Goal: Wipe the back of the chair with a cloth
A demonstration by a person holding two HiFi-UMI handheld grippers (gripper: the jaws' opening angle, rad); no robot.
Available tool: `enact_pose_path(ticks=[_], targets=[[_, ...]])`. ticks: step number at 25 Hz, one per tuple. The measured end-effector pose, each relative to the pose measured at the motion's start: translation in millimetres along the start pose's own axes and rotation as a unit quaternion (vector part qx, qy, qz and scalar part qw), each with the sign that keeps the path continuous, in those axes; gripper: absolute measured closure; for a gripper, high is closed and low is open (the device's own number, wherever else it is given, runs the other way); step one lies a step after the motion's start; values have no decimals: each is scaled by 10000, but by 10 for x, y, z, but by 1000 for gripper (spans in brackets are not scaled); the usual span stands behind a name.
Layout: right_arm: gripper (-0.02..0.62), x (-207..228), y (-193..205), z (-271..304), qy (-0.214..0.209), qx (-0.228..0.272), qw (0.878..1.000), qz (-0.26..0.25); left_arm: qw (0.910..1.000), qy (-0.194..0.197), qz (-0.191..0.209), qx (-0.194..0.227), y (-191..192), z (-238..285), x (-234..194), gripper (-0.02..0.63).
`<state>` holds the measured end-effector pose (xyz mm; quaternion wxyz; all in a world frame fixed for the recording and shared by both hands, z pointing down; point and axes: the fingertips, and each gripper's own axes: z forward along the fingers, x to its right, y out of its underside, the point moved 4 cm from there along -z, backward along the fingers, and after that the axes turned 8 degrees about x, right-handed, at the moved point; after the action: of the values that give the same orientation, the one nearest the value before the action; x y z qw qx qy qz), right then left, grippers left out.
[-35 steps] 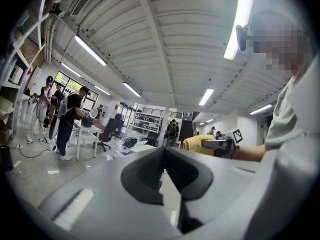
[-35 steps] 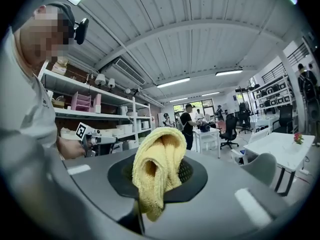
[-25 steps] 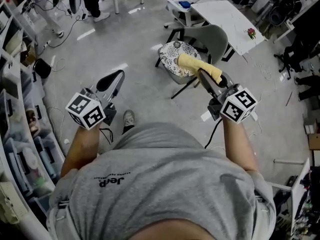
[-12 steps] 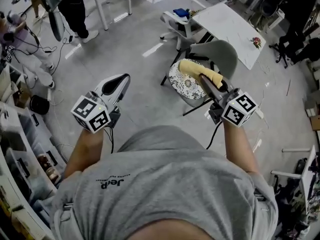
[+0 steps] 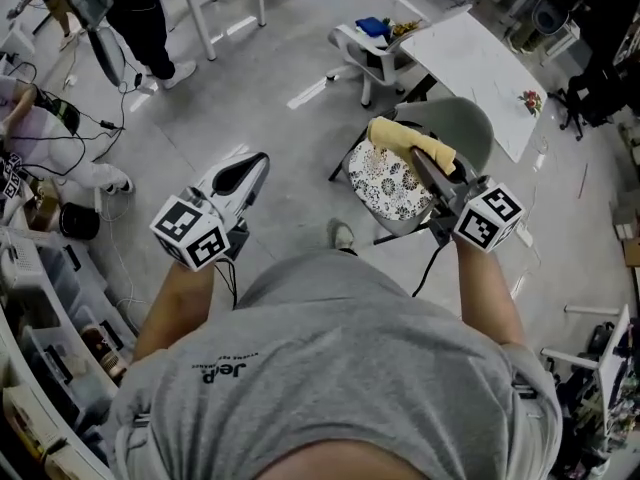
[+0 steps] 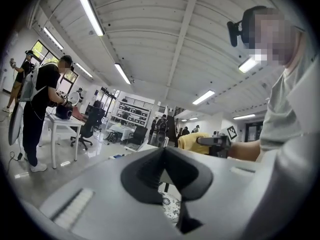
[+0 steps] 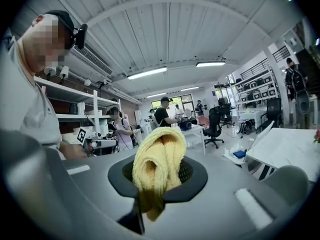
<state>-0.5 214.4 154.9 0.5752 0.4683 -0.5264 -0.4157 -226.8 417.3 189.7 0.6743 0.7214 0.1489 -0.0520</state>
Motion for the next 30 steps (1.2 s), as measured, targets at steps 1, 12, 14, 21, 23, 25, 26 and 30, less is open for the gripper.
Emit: enact_pose_path(ticks=[1,12,14,21,23,25,26,30], targets=[[541,129,1,94,-65,-14,10000,0,10000,-33,6,10,2,108,-72,548],[541,2067,-42,1497,-1058,-192,9942,93,9950,-977,158,92,-28,1646,-1058,548],[541,2333,-65,1725,-1217,-188,9923,153,9934,-1127,162,98,-62,1868,-1185,548],[541,2742,252,2155,-1171,-361,9914,449,9925,-1214,13,-148,100,2207,-1603,548],[541,2717,364,2240,-1018,-453,9924,521,9933,-1132,-73,-205,143,2201,-1757,548],[541,2706,465,2367,-890,-589,9929,530,9944,-1025,-151,-194,173,2222,-1913,548],[541,2715,515,2432,-818,-666,9930,523,9951,-953,-182,-192,199,2237,-1986,548],[541,2901,807,2398,-51,-867,9929,814,9975,-429,-295,-486,430,2336,-2219,548]])
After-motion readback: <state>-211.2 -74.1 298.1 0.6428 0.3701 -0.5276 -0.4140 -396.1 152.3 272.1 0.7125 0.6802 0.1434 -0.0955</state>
